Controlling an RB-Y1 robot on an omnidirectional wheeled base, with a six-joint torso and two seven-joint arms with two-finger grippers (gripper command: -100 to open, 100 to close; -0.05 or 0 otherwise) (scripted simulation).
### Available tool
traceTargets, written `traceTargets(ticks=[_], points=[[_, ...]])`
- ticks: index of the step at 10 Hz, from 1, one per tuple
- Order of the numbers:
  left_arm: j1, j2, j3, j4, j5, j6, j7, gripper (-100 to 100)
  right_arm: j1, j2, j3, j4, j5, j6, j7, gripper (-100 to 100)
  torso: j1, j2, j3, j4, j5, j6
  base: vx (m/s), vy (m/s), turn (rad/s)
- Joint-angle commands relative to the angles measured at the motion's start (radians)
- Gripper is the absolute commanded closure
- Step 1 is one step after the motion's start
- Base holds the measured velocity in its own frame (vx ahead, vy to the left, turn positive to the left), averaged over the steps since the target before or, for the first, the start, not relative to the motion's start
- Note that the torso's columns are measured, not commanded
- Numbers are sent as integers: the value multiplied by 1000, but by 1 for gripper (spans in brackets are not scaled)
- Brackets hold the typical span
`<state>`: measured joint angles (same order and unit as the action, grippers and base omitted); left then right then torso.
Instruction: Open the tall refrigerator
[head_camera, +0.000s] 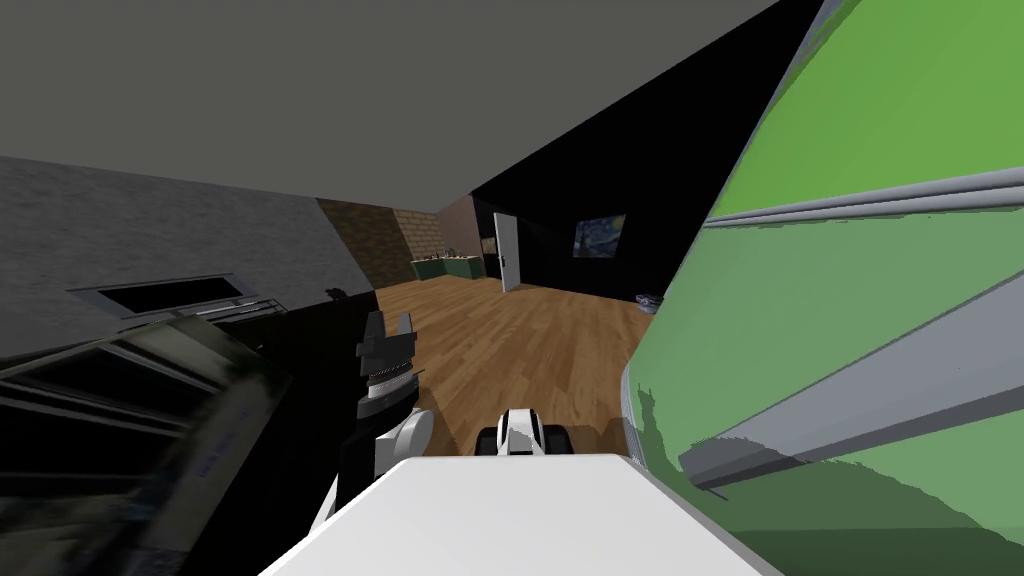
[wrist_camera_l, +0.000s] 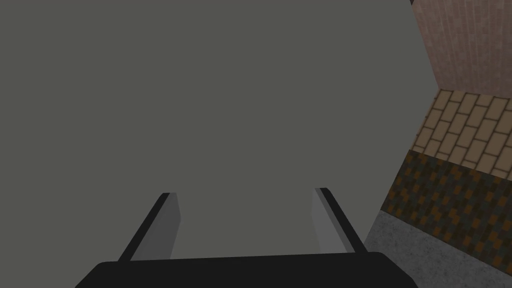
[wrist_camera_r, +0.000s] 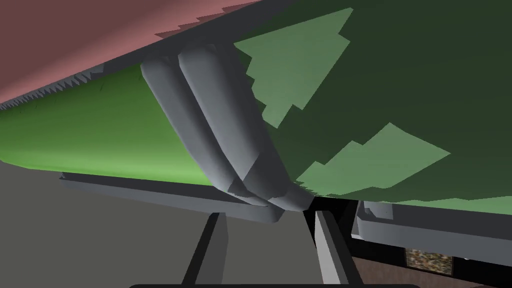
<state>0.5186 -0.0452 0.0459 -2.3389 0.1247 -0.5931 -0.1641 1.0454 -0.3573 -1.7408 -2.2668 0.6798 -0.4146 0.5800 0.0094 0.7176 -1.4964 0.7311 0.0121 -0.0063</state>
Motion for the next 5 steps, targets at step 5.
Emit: traceTargets(ticks=[5], points=[[0, 0, 0, 0, 0, 0, 0, 0, 72, 54, -32, 31, 16, 66, -4, 100, 0, 1, -7, -3, 8, -6, 260, 165, -47]])
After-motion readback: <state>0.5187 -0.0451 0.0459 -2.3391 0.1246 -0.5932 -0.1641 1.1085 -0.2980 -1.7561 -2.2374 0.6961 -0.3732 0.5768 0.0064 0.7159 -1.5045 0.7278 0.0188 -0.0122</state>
